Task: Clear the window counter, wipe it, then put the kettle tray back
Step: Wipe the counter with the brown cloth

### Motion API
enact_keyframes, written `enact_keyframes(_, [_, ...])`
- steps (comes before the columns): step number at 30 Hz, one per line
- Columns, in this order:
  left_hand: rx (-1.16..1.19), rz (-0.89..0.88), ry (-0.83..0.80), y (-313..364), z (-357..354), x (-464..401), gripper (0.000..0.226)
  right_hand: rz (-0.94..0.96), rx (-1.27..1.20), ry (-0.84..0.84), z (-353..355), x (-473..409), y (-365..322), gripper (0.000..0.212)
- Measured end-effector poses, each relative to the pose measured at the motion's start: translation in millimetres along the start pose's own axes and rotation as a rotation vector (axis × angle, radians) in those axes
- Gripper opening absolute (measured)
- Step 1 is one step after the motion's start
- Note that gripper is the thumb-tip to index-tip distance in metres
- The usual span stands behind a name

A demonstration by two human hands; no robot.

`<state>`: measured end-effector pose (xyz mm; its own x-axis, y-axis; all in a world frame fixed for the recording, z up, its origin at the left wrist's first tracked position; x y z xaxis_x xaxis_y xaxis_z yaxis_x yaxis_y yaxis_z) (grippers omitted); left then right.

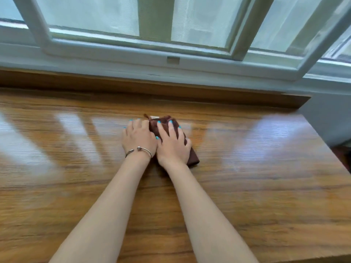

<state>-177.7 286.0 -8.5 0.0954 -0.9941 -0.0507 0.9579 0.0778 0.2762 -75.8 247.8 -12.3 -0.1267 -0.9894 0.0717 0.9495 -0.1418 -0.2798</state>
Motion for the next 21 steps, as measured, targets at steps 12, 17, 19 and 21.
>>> enact_keyframes(12, [0.005,-0.196,-0.004,108,-39,-5,0.04,-0.134,0.011,0.104,33,-16,124,0.048])
enact_keyframes(17, [0.007,-0.236,-0.015,171,-52,17,0.046,-0.202,0.035,0.106,55,-22,201,0.049])
enact_keyframes(19, [0.009,-0.261,-0.031,198,-60,28,0.043,-0.231,0.038,0.111,65,-24,235,0.05])
enact_keyframes(21, [-0.004,-0.262,-0.056,222,-71,39,0.041,-0.26,0.05,0.107,76,-28,272,0.051])
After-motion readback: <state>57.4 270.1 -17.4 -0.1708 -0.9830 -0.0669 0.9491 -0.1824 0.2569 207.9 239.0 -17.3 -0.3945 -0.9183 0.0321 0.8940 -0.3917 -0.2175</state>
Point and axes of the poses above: each hand's wrist, its own x-axis away from the middle knuckle, its own z-axis out of the back of the hand, y = z × x, the point moved 6 cm from there along -x, towards the middle knuckle
